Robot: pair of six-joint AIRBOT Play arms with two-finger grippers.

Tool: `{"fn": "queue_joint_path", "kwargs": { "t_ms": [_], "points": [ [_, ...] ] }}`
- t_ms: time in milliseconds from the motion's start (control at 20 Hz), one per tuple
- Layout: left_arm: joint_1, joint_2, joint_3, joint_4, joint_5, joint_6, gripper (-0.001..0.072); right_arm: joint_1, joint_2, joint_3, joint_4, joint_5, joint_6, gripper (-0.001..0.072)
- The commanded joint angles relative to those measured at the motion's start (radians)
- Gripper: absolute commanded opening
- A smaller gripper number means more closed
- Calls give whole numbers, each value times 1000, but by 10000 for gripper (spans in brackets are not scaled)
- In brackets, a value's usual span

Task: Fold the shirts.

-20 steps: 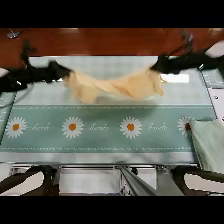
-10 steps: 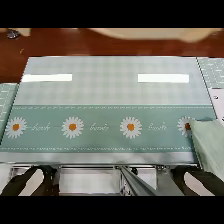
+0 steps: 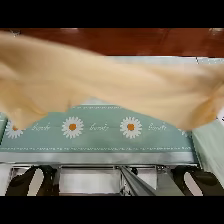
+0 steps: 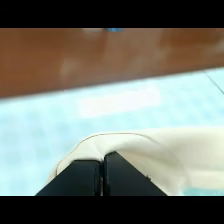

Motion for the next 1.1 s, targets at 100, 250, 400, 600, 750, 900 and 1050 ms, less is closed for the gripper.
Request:
{"fn": "queue_joint_path", "kwargs": {
  "t_ms": [100, 250, 400, 600, 750, 900, 1050],
  "points": [
    [-178, 10, -555, -8, 32, -17, 22, -2, 48, -528, 21, -206, -1, 25],
    [-257, -100, -726, -8, 276, -17, 22, -2, -98, -581, -66, -398, 17, 25],
    [-312, -318, -715, -9, 423, -13, 22, -13, -331, -538, -64, -553, 16, 25],
    [-356, -624, -589, -37, 443, -14, 68, -70, -651, -360, 32, -589, 14, 26],
    [-345, -765, -435, -63, 331, -14, 702, -113, -814, -206, 132, -504, -10, 618],
    [-225, -766, -263, 70, 160, -50, 699, -226, -836, -54, 104, -331, -70, 618],
    [-62, -684, -270, 100, 146, -104, 699, -395, -769, -77, -35, -264, -69, 617]
  ]
}}
